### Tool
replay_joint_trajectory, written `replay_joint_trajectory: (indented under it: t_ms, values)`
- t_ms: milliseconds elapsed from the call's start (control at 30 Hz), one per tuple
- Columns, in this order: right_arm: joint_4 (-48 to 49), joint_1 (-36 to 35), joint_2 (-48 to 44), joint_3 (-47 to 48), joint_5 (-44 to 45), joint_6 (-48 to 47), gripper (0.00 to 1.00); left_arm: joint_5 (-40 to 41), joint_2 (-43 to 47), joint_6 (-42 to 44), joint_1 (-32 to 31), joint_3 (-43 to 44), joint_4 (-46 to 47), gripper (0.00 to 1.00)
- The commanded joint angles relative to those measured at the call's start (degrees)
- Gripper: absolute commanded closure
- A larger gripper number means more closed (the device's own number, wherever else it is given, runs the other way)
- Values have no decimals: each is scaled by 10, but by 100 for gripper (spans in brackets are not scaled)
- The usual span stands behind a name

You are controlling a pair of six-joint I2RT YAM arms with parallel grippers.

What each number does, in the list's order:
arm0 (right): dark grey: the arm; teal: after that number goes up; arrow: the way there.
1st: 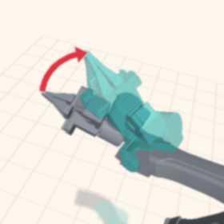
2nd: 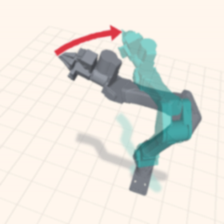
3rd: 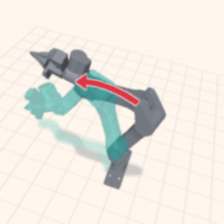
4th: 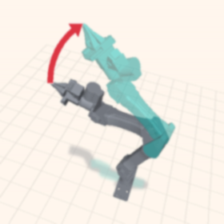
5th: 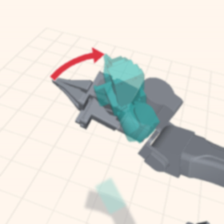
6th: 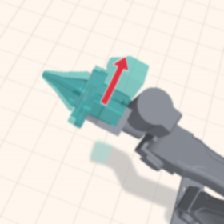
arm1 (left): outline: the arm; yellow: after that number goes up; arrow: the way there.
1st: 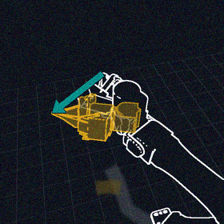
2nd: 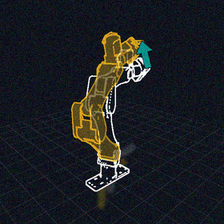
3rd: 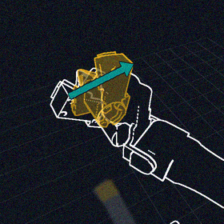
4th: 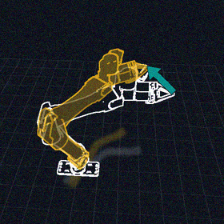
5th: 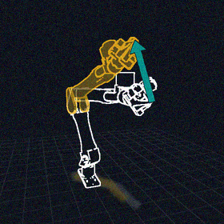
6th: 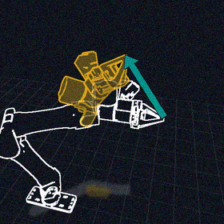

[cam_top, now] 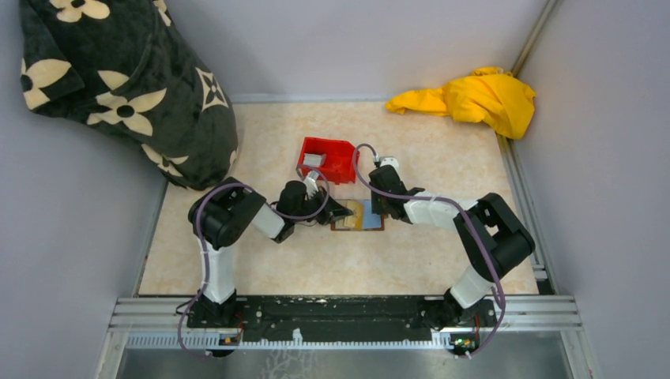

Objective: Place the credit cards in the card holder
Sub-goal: Insert the credit card into the card holder.

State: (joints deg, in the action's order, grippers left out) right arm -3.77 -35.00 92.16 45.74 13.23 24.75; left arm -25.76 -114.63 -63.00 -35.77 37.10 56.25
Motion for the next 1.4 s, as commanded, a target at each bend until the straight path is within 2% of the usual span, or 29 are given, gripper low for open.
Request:
replay_joint_trajectory:
  t_ms: [0,467,733,1367]
  values:
    - [-5,0,20,-7,-18,12,74,2,-2,-9,-5,-12,21,100]
    - [-11,0,18,-8,-23,10,74,104,-6,-54,-37,-10,38,100]
    - [-8,0,16,-12,-26,8,74,177,22,-60,-47,-36,20,100]
    - [5,-3,20,-18,-43,15,74,191,-2,-62,-108,-8,3,100]
